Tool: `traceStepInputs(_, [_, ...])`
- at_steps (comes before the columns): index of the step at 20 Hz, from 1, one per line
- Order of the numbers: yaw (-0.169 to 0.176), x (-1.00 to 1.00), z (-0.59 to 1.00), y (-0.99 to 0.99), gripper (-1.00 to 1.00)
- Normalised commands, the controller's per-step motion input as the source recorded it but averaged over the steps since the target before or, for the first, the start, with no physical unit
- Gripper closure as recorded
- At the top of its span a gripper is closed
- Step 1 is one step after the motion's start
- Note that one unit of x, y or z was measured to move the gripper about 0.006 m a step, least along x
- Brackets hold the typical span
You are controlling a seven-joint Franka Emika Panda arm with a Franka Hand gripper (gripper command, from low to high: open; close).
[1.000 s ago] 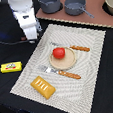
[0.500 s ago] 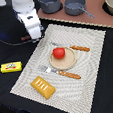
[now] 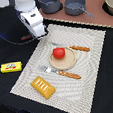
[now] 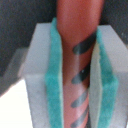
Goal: Interact with the objects in diverse but meaningful ways.
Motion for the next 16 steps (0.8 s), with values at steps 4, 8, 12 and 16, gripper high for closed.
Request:
traceStepInputs(4, [0.012,0.21,0.20,0.11,1.00])
traceStepInputs(8, [-0.025,0.94,0.64,0.36,1.00])
traceStepInputs(12, [-0.028,1.00,0.66,0.33,1.00])
traceStepInputs(16, [-0.020,1.00,0.72,0.35,1.00])
